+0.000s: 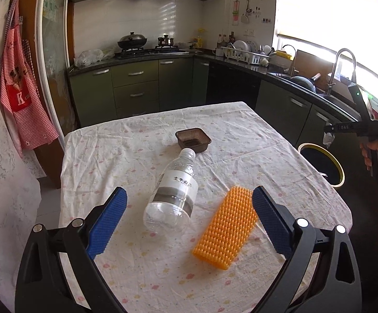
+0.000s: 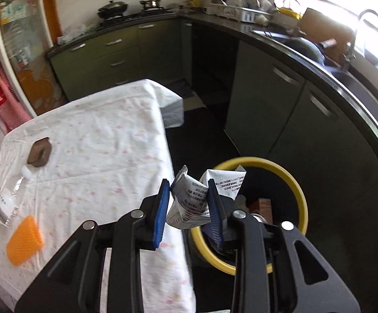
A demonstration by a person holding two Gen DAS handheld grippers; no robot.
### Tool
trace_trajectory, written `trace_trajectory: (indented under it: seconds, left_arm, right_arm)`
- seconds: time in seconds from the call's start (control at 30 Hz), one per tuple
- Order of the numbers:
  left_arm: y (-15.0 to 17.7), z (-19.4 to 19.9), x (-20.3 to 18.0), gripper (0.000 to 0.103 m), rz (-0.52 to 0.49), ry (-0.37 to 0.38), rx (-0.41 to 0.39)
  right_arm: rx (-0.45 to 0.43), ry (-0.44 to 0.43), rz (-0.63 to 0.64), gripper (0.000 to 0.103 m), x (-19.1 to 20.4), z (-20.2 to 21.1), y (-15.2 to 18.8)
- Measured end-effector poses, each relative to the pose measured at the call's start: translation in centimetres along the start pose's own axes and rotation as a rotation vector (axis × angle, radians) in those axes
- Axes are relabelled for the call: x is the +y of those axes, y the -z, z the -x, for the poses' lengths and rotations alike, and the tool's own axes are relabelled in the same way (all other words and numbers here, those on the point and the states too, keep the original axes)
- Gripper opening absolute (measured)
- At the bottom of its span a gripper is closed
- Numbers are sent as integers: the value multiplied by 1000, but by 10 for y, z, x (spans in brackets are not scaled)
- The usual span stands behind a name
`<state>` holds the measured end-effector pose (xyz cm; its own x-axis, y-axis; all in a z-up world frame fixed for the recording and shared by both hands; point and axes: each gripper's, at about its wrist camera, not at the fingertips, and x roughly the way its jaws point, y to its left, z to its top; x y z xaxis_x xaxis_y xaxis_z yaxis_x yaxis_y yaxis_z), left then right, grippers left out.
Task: Collect trash
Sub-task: 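Carry the crumpled paper over the bin and open the right tool, then grasp the clear water bottle with the left tool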
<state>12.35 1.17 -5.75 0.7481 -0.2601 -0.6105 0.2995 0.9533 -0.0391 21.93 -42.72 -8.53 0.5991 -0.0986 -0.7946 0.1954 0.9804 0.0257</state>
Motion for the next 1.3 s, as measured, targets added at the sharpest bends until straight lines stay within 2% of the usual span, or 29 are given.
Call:
trace_trajectory:
  seconds: [0.13, 0.33, 0.37, 0.4, 0.47, 0.6, 0.73, 1.03, 1.13, 1.3]
  left_arm:
    - [-6, -4, -15, 95, -25, 14, 8]
    - [-11, -7, -28, 95, -57, 10, 17]
    - [-11, -6, -28, 95, -57, 9, 17]
    - [-12, -6, -28, 95, -56, 7, 17]
    - [-13, -7, -28, 95, -55, 1, 23]
    - [-11, -10, -22, 95, -49, -2, 36]
    - [-7, -17, -17, 95, -38, 5, 58]
    - [3, -39, -10, 95, -61, 42, 133]
    - [1, -53, -5, 95, -87, 43, 166]
    - [-8, -86, 5, 95, -93, 74, 231]
  right_arm:
    - [48, 40, -78, 28, -45, -30, 12]
    - [78, 71, -154, 32, -83, -71, 9]
    - [78, 80, -164, 34, -88, -78, 7]
    - [78, 92, -175, 41, -92, -83, 5]
    - [70, 112, -192, 44, -97, -88, 2]
    - [38, 71, -204, 46, -95, -71, 8]
    - [-14, 45, -162, 56, -74, -40, 31]
    - [-17, -45, -124, 56, -29, 5, 99]
    - [-23, -76, -132, 56, -25, 15, 107]
    - [-55, -72, -128, 58, -18, 30, 112]
